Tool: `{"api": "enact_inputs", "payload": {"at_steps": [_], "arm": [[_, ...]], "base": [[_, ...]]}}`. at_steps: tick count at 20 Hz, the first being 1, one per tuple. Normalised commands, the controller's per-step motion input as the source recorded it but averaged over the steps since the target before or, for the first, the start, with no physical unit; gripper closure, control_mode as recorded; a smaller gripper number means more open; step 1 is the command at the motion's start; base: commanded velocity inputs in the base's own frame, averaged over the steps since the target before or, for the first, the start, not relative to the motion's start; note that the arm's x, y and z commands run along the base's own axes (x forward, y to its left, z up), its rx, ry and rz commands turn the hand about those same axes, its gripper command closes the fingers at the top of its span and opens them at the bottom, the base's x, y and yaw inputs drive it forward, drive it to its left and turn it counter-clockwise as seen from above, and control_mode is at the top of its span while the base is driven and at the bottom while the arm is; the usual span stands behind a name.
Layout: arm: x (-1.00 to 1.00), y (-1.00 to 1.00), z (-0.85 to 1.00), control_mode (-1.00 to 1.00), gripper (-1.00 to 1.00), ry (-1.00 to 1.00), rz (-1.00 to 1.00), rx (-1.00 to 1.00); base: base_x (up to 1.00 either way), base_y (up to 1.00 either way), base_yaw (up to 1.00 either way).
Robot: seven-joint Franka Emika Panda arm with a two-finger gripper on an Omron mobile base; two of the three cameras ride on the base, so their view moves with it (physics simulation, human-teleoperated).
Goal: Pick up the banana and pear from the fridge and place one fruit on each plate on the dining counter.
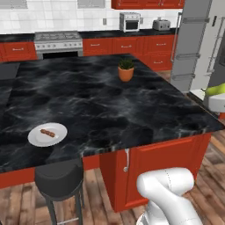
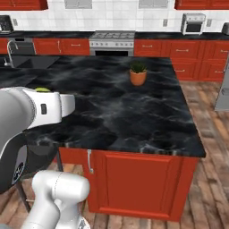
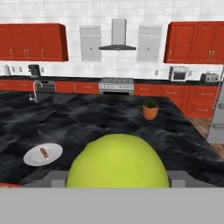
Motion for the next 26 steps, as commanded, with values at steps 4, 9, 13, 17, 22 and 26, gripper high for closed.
{"api": "enact_inputs", "payload": {"at_steps": [4,9,13,17,22,26], "arm": [[0.0,0.0,0.0,1.0,1.0,0.0,0.0,0.0],[0.0,0.0,0.0,1.0,1.0,0.0,0.0,0.0],[0.0,0.0,0.0,1.0,1.0,0.0,0.0,0.0],[0.0,0.0,0.0,1.0,1.0,0.0,0.0,0.0],[0.8,0.48,-0.22,-1.0,1.0,0.35,0.02,-0.02],[1.0,0.8,-0.62,-1.0,1.0,0.5,0.04,-0.08]], "base": [[0.34,0.99,0.0],[0.64,0.88,0.0],[0.82,0.45,0.03],[0.96,0.29,0.05],[0.2,0.07,0.01],[0.0,0.0,0.0]]}}
